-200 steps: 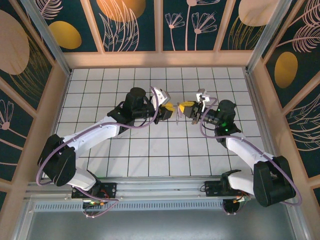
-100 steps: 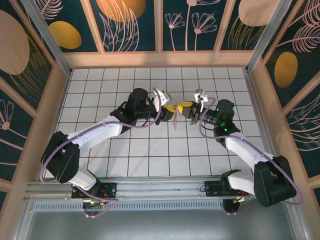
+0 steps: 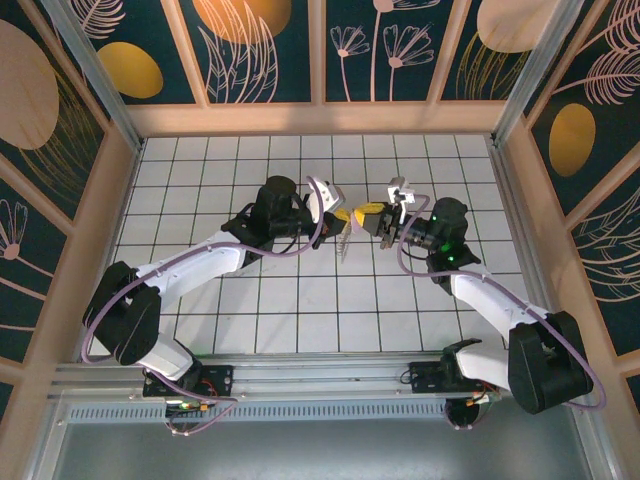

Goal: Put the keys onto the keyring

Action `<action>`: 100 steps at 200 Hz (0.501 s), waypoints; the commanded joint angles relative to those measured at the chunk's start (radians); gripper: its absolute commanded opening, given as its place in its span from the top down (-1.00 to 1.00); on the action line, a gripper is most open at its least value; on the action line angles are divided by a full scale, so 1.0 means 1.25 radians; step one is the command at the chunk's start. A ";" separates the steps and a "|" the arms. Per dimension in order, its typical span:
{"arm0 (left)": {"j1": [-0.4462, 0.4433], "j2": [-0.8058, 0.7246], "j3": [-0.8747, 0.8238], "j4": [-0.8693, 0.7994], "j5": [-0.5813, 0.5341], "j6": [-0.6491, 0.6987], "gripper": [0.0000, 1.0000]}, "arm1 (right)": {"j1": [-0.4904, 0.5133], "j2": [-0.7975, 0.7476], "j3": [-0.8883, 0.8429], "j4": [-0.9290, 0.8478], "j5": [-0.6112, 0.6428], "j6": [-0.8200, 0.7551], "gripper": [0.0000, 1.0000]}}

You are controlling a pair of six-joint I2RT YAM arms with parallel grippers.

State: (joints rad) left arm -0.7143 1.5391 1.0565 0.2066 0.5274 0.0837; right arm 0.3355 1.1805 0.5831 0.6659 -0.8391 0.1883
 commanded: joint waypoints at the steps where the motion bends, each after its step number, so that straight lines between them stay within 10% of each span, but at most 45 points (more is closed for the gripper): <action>1: -0.007 0.002 0.011 0.055 0.025 0.018 1.00 | 0.007 -0.021 0.029 0.006 -0.015 -0.023 1.00; 100: -0.008 -0.037 -0.034 0.072 0.015 0.027 1.00 | -0.024 -0.029 0.035 -0.034 0.064 -0.037 1.00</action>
State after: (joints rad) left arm -0.7147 1.5364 1.0374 0.2478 0.5259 0.0982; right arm 0.3264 1.1603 0.5903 0.6144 -0.7940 0.1574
